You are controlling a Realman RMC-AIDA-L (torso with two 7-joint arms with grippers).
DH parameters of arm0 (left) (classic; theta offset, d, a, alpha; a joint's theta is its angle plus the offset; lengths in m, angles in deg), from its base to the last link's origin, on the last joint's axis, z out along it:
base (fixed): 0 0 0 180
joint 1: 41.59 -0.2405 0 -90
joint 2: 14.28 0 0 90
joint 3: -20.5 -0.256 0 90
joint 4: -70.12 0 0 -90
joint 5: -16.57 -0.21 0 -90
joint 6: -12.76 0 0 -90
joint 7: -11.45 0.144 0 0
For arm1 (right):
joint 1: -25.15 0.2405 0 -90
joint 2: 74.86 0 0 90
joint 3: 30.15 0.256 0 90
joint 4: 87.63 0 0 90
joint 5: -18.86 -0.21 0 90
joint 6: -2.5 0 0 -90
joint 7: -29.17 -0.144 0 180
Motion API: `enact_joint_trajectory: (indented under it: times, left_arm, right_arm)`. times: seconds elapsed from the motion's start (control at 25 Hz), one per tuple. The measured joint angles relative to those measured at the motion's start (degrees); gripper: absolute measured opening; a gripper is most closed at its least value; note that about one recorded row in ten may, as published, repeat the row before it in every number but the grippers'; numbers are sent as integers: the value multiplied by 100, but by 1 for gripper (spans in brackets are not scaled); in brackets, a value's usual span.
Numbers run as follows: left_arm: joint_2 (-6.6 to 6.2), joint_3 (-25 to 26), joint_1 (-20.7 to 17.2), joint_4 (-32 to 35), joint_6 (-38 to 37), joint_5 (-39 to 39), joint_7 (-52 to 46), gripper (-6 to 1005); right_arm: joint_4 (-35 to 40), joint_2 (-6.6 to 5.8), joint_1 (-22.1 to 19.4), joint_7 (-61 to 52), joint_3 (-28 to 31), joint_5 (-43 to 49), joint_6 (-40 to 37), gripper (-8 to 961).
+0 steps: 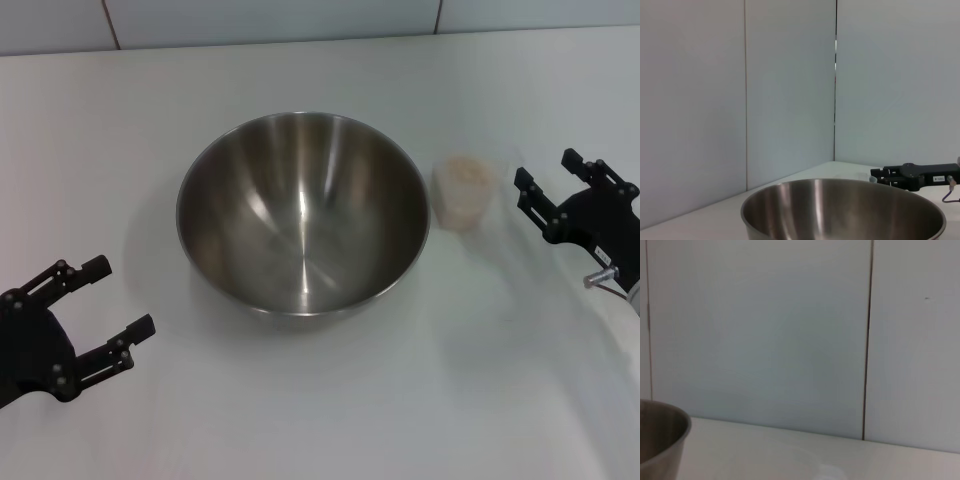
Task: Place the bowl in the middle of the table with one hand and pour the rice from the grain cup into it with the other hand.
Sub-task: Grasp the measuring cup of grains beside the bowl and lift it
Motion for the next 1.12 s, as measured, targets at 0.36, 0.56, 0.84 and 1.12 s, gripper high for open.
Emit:
enact_joint_trajectory:
  times: [0.36, 0.56, 0.84, 1.12]
  left_arm:
    - [7, 72, 20, -6, -3, 33, 0, 811]
    - [17, 91, 36, 1, -4, 36, 0, 811]
    - [18, 153, 64, 3, -3, 37, 0, 811]
    - [18, 162, 115, 0, 29, 37, 0, 811]
  right_arm:
    - [7, -6, 229, 19, 23, 0, 287, 646]
    - [12, -9, 334, 30, 22, 0, 440, 644]
    - [52, -9, 465, 31, 29, 0, 617, 645]
    - [57, -9, 518, 31, 35, 0, 652, 646]
